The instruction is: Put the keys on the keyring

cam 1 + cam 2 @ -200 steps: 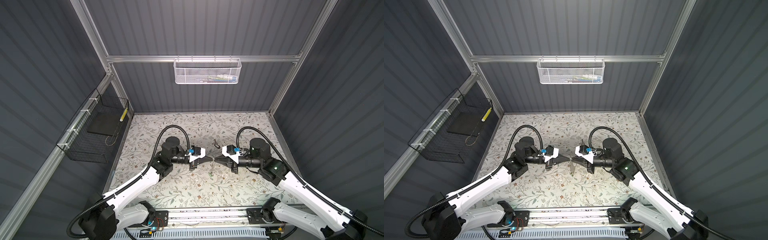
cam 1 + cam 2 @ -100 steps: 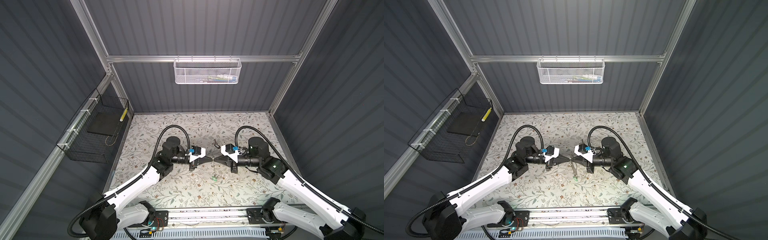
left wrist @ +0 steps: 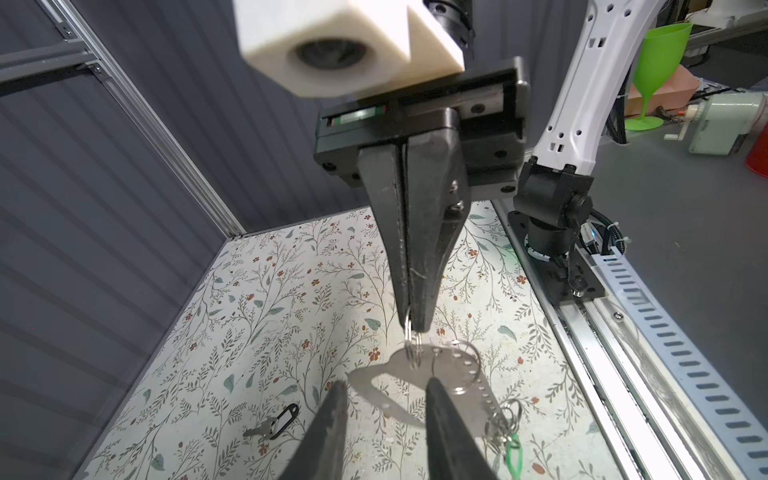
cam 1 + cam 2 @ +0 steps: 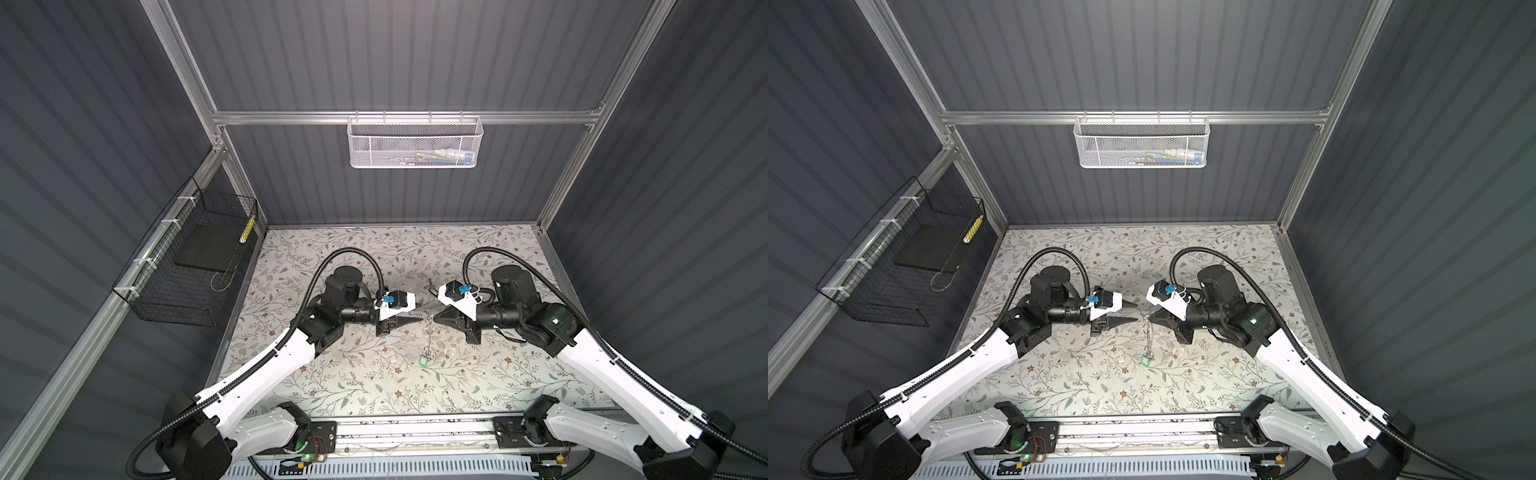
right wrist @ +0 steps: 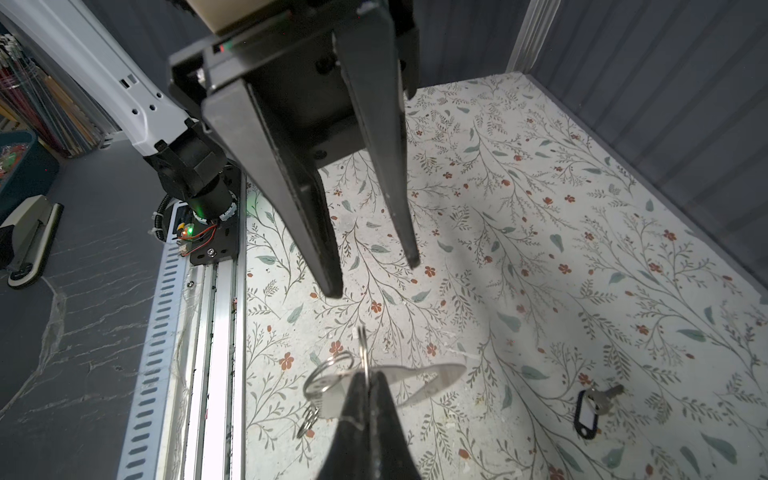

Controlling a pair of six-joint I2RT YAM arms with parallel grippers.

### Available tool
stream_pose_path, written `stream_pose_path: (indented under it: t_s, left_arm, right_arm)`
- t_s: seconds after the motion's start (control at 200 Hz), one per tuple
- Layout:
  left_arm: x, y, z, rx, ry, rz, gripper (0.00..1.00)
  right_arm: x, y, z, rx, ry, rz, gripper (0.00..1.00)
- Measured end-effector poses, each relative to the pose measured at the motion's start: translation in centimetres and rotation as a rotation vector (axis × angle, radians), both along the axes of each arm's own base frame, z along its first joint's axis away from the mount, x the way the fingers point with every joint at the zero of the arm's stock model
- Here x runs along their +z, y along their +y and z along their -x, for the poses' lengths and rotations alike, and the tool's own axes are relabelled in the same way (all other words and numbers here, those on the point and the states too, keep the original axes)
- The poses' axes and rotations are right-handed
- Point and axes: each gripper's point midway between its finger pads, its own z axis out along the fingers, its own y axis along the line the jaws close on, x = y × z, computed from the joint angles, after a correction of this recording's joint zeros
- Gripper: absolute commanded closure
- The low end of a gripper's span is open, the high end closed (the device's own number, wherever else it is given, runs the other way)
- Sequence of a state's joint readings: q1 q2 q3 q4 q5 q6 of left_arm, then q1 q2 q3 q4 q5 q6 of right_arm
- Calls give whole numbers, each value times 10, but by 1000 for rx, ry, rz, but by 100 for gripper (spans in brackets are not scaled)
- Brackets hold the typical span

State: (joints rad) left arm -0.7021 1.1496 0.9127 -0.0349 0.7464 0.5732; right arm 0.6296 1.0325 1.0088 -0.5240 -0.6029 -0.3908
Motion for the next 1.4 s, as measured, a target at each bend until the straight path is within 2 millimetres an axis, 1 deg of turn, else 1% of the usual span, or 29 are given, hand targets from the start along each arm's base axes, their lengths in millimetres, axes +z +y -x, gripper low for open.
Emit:
stream_pose_path:
  t_s: [0.195,0.38,0.57,0.66,0.75,1.051,1.136,1.186,1.266,1.341,1.401]
  left_arm:
    - [3,-7,2,-19,-5,-15,69]
    - [-6,-13,5,-35,13,-43,69]
    - [-13,-16,2,-19,19,-62,72]
    - [-14,-18,2,-18,22,-65,75]
    - [-15,-19,3,-20,27,-68,80]
    - [-19,-22,5,-30,34,-75,88]
    - [-19,-22,5,-30,36,-76,94]
    - [-18,-22,5,-29,41,-73,100]
    - [-17,-23,5,-24,56,-68,100]
    - [-16,-23,4,-17,69,-58,100]
    - [-16,-24,4,-14,73,-46,100]
  right_arm:
    - [-6,-2,1,0,24,28,100]
    - [-6,-1,0,2,29,33,100]
    - [-5,0,0,5,30,31,100]
    - [-5,0,1,6,30,31,100]
    - [-5,0,1,6,31,30,100]
    - [-5,0,1,7,30,29,100]
    - [-5,0,1,8,29,29,100]
    - [-5,0,1,12,22,30,100]
    - [-4,0,0,14,12,30,100]
    - [-3,0,-1,11,4,29,86]
    - [-2,-1,-3,3,-3,25,83]
